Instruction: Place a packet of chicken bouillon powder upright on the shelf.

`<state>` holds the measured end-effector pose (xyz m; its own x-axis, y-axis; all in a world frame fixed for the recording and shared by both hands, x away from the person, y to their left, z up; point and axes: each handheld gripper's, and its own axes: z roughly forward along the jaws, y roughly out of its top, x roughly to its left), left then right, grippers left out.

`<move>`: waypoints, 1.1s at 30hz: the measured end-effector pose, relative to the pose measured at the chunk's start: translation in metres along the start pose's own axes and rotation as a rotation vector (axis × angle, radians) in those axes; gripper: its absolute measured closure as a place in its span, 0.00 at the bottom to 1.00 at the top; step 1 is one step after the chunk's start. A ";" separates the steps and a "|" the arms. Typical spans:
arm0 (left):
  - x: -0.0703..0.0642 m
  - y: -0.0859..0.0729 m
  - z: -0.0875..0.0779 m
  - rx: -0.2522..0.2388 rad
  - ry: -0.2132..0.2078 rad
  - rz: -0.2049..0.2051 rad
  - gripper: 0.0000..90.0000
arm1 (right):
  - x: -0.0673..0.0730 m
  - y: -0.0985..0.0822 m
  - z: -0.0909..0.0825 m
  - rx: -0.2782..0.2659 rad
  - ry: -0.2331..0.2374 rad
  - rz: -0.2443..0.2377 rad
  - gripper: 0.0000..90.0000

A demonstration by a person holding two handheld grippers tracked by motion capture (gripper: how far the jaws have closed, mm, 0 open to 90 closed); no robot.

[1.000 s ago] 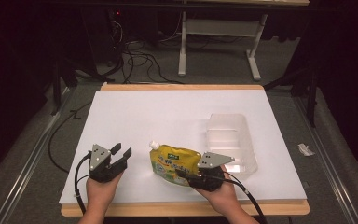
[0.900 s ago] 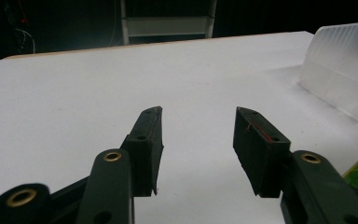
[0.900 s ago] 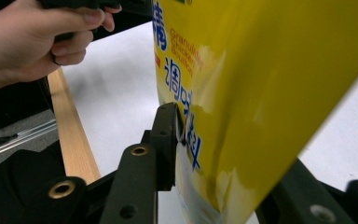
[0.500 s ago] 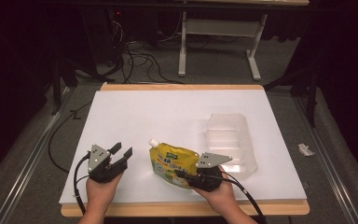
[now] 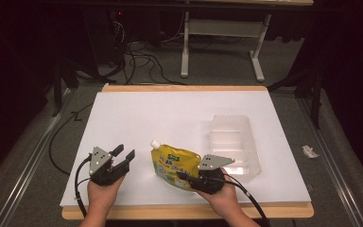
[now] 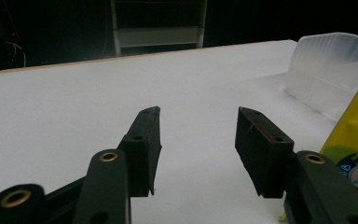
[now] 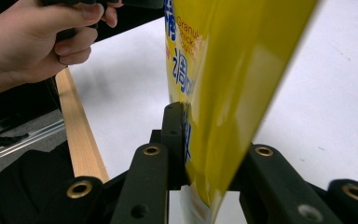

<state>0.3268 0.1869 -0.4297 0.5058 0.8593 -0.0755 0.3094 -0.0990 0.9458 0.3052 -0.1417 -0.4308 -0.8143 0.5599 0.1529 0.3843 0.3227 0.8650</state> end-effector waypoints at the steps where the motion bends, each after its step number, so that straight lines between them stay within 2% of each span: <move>1: 0.000 0.000 0.000 -0.001 0.000 0.000 0.56 | 0.000 0.000 0.000 -0.001 -0.001 0.002 0.87; 8: 0.000 0.000 0.000 0.002 -0.001 0.005 0.55 | 0.001 0.001 -0.001 0.001 -0.004 0.007 0.87; 25: -0.001 -0.001 0.002 0.021 -0.008 0.015 0.52 | 0.005 0.010 -0.019 -0.057 0.008 -0.019 0.87; 33: -0.002 -0.003 0.007 0.045 -0.008 0.015 0.41 | 0.007 0.018 -0.034 -0.097 0.018 -0.045 0.87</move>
<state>0.3300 0.1818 -0.4346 0.5169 0.8537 -0.0638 0.3373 -0.1346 0.9317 0.2919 -0.1578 -0.3976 -0.8379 0.5323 0.1206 0.3040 0.2718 0.9131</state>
